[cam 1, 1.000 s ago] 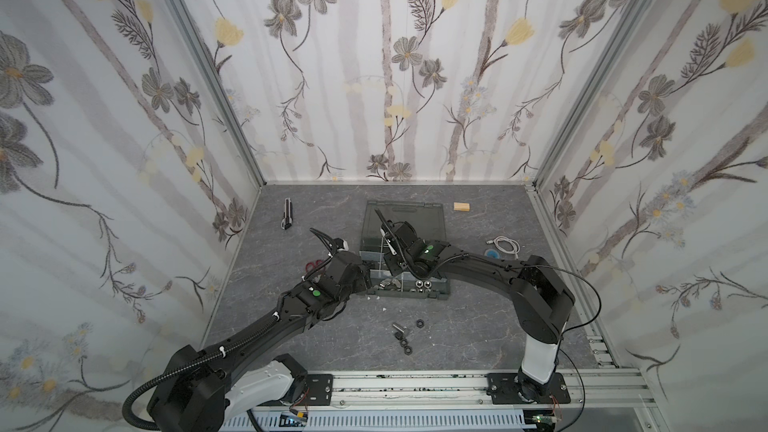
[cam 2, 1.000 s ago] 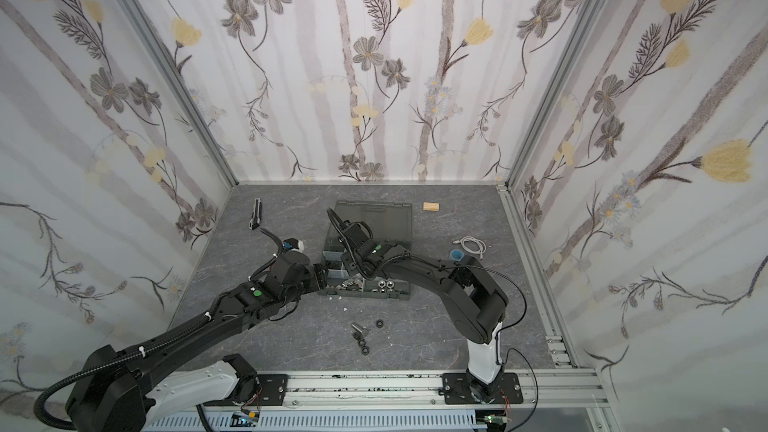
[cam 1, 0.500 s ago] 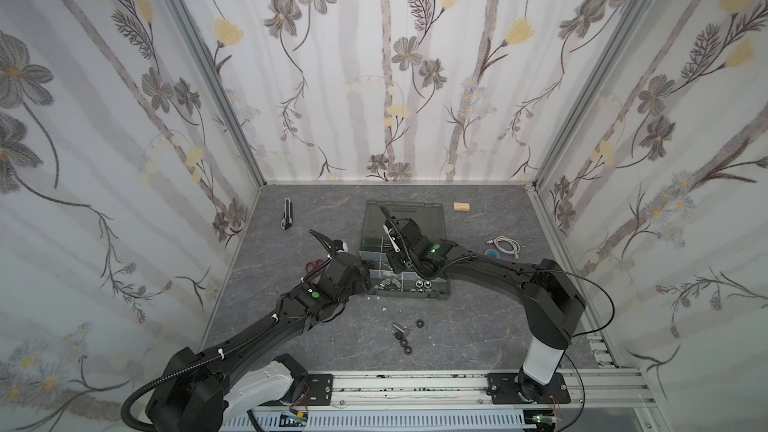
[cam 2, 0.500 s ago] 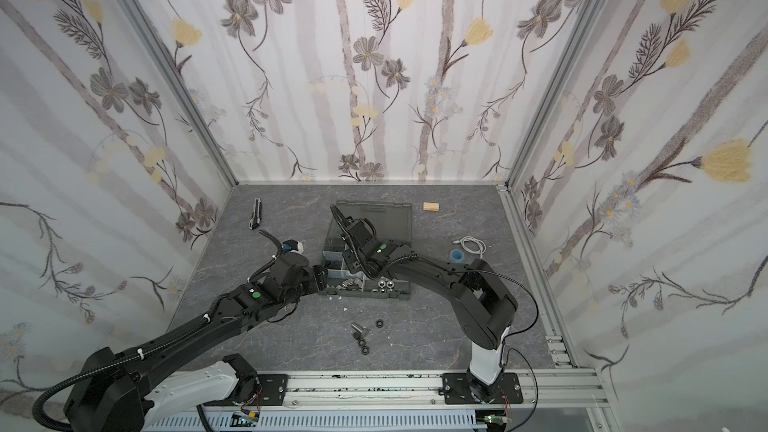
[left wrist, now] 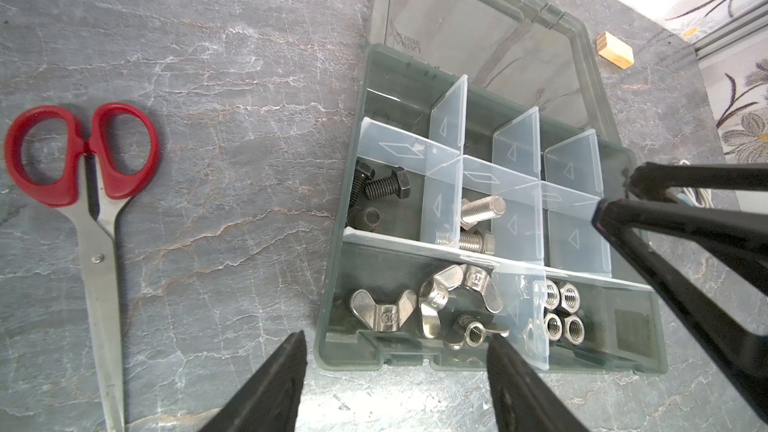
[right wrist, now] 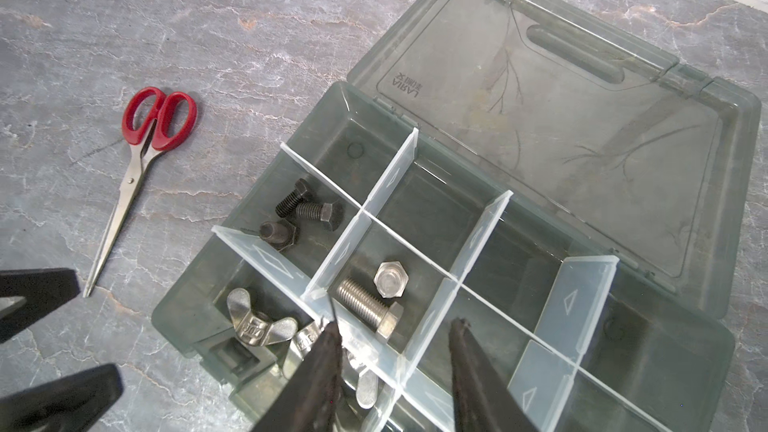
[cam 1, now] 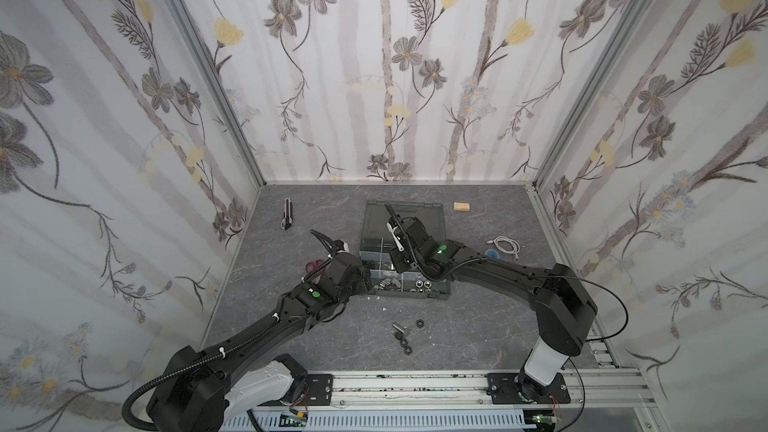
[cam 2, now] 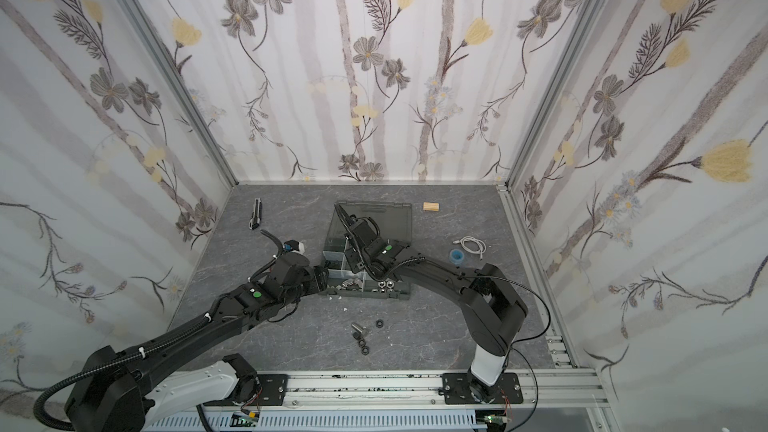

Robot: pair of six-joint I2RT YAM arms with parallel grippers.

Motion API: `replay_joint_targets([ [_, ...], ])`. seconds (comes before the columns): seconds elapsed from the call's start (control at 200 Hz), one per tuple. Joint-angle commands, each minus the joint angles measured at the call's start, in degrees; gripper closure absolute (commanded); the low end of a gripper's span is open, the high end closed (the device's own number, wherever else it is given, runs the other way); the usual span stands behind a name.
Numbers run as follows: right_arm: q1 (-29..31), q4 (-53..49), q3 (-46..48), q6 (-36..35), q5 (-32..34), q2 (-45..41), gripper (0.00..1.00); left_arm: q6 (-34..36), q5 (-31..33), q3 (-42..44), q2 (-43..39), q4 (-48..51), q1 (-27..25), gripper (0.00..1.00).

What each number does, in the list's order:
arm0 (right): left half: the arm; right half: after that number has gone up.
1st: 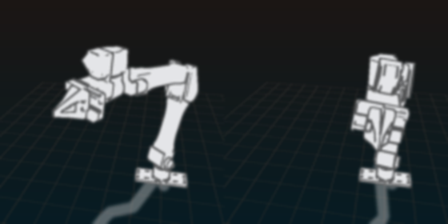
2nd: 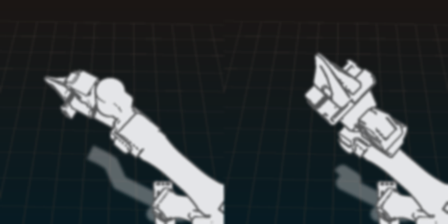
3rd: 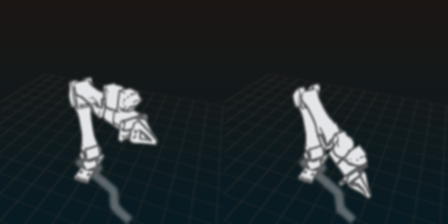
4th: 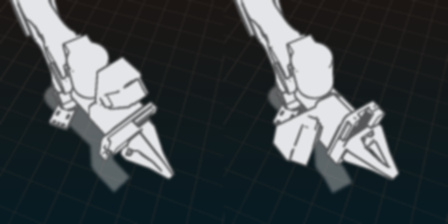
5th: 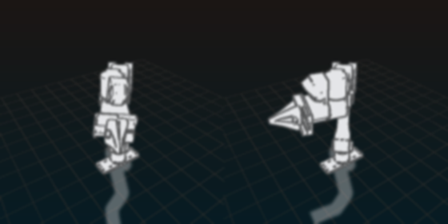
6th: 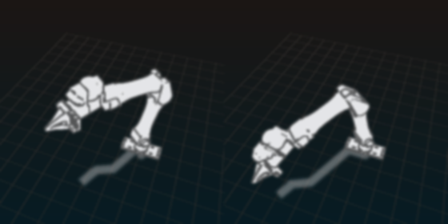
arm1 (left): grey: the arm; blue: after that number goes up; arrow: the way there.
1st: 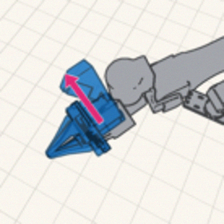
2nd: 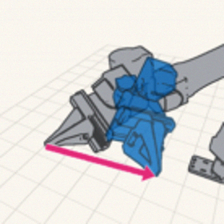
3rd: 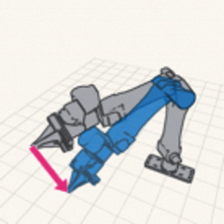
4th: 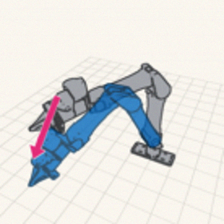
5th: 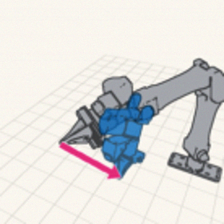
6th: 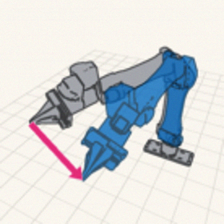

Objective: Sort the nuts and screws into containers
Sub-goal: 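Lower the silver bolt into the bolt compartment, open right gripper, then raise the right gripper off the box while the left gripper lowers to a silver bolt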

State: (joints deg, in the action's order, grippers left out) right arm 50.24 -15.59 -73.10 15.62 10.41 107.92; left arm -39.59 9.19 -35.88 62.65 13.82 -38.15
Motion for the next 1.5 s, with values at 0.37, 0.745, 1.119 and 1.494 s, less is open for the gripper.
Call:
replay_joint_targets([
  [0.37,-0.8,2.0,8.3,3.4,1.2,-12.4,0.56,1.0,-1.4,-1.2,1.2,-0.9,-0.9,0.29],
  [0.745,-1.3,2.3,24.4,9.4,4.1,-30.7,0.54,2.1,-1.5,-1.6,3.7,-0.8,-4.9,0.29],
  [1.119,-1.4,2.9,35.5,15.8,3.6,-36.3,0.54,1.6,-1.4,-2.5,8.5,-0.7,-13.8,0.3],
  [1.494,-1.4,4.8,38.8,18.4,3.0,-37.8,0.53,0.0,-4.3,-3.6,14.6,0.4,-21.8,0.29],
])
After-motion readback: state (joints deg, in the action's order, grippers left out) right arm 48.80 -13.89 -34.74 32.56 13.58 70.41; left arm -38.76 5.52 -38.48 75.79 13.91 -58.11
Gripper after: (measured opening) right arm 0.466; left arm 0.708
